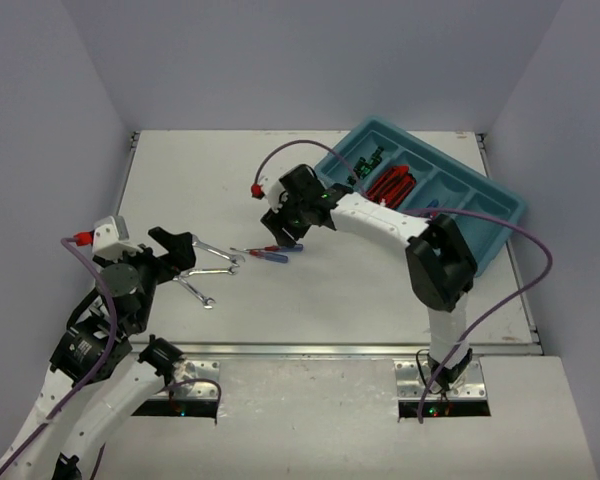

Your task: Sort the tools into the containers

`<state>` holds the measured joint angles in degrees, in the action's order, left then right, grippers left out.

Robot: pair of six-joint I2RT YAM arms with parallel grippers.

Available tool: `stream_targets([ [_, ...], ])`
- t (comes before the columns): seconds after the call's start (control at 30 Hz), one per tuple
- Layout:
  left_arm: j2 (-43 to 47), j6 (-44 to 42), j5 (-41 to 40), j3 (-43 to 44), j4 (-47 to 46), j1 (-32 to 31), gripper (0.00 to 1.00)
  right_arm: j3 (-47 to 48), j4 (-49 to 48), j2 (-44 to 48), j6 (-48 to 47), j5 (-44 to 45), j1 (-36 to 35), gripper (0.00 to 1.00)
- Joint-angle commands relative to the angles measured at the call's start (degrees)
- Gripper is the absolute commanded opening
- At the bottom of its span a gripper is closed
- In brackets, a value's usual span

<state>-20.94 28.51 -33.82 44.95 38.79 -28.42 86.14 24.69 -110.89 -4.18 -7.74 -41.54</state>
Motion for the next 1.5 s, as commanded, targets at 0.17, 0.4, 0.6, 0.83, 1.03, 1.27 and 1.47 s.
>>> stream_targets([
  [0.17, 0.06, -0.55, -0.45, 0.15, -1.87, -0.23, 1.0, 8.96, 7.01, -11.65, -16.94, 3.96, -0.91, 0.52],
  [0.4, 0.02, -0.65, -0.19, 0.09, -1.96, -0.23, 1.0, 6.45, 4.92, -13.05, -18.74, 4.71, -0.91, 0.51],
  [0.6, 0.37, -0.56, -0.3, 0.05, -1.96, -0.23, 1.0, 6.98, 4.95, -15.09, -19.99, 4.27, -0.8, 0.46],
  [0.83, 0.29, -0.56, -0.19, 0.05, -1.96, -0.23, 1.0, 8.25, 5.37, -17.16, -19.56, 4.93, -0.48, 0.34],
  [1.03, 0.51, -0.61, -0.32, 0.1, -1.96, -0.23, 1.0, 9.72, 5.28, -18.8, -17.21, 5.59, 1.44, 0.15],
  [1.27, 0.35, -0.56, -0.26, 0.12, -2.03, -0.23, 1.0, 9.53, 5.3, -16.07, -7.83, 8.24, 4.65, 0.0],
  [1.47, 0.4, -0.53, -0.44, 0.09, -1.87, -0.23, 1.0, 5.14, 4.77, -2.49, 6.59, 9.85, 7.13, 0.0],
])
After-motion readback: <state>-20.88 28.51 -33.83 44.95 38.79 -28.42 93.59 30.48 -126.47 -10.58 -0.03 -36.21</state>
